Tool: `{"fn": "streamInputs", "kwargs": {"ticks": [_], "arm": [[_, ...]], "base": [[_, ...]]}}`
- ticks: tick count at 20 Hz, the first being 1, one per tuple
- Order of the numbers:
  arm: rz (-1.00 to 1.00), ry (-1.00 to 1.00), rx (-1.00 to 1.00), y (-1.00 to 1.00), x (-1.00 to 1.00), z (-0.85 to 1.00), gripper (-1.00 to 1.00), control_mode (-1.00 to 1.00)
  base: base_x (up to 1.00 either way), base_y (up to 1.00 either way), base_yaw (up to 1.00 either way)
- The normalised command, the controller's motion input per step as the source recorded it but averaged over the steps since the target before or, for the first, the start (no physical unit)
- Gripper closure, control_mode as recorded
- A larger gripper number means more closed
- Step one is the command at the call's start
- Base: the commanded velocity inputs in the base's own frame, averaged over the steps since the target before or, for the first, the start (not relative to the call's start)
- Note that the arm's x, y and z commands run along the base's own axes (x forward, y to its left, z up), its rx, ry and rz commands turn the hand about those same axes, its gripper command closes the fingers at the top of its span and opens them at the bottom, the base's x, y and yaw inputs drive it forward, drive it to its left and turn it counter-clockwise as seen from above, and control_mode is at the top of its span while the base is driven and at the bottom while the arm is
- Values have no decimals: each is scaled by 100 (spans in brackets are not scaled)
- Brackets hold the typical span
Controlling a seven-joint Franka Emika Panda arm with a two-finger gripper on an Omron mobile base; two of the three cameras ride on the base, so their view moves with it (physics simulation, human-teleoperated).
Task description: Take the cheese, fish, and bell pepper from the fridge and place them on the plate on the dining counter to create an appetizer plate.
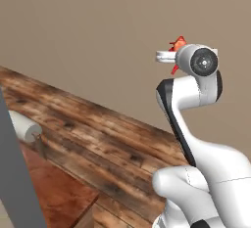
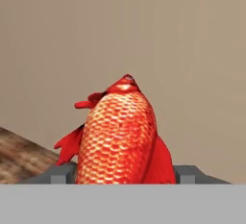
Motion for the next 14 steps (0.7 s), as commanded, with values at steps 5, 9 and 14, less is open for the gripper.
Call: {"fn": "streamInputs", "kwargs": {"ticks": [5, 9, 14], "arm": [[0, 0, 0, 0, 0, 0, 100, 100], [0, 0, 0, 0, 0, 0, 100, 100], [0, 0, 0, 0, 0, 0, 100, 100]], "base": [[18, -83, 56], [17, -84, 50], [53, -74, 48]]}}
